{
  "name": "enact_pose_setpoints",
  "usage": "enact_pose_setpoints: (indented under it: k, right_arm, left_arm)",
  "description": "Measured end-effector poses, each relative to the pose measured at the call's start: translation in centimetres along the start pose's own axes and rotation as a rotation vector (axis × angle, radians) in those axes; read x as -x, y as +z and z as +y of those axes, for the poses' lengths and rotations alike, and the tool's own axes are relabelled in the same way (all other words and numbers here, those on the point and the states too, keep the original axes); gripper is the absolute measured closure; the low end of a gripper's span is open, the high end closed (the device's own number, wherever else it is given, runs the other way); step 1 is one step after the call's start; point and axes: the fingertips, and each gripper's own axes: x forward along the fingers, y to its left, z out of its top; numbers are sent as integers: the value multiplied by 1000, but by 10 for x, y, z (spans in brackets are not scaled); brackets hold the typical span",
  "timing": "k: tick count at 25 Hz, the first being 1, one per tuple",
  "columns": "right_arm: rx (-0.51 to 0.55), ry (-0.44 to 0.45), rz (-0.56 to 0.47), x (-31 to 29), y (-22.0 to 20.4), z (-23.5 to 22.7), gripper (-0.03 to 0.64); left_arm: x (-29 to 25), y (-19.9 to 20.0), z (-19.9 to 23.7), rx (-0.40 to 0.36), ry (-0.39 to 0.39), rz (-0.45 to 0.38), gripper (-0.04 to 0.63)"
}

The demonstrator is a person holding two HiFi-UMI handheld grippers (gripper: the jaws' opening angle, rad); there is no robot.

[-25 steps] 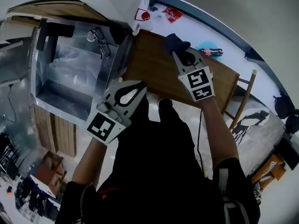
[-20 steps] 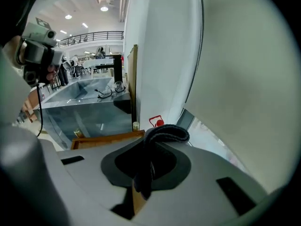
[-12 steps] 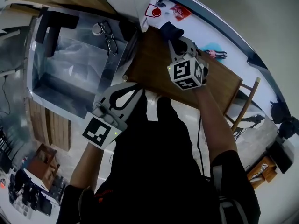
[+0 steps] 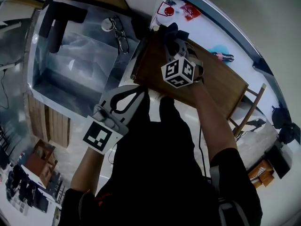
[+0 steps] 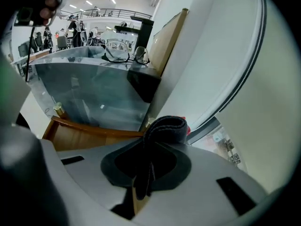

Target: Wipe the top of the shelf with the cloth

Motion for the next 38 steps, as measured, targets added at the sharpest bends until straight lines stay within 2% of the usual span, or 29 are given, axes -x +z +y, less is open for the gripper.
enact_pose_setpoints:
  k: [10, 21, 28, 38]
  right_arm:
    - [11, 60, 84, -38, -10, 26, 588]
    - [-18, 113, 135, -36, -37, 35, 588]
    - [-60, 128, 164, -20, -69, 33, 588]
    - [-138, 99, 211, 12, -132, 20, 588]
  left_arm:
    - [12, -5, 13, 17, 21, 2, 558]
    - [6, -1, 7, 4, 21, 15, 558]
    - [-15, 4, -11, -25, -17, 31, 558]
    - [-49, 10, -51, -77, -86, 59, 558]
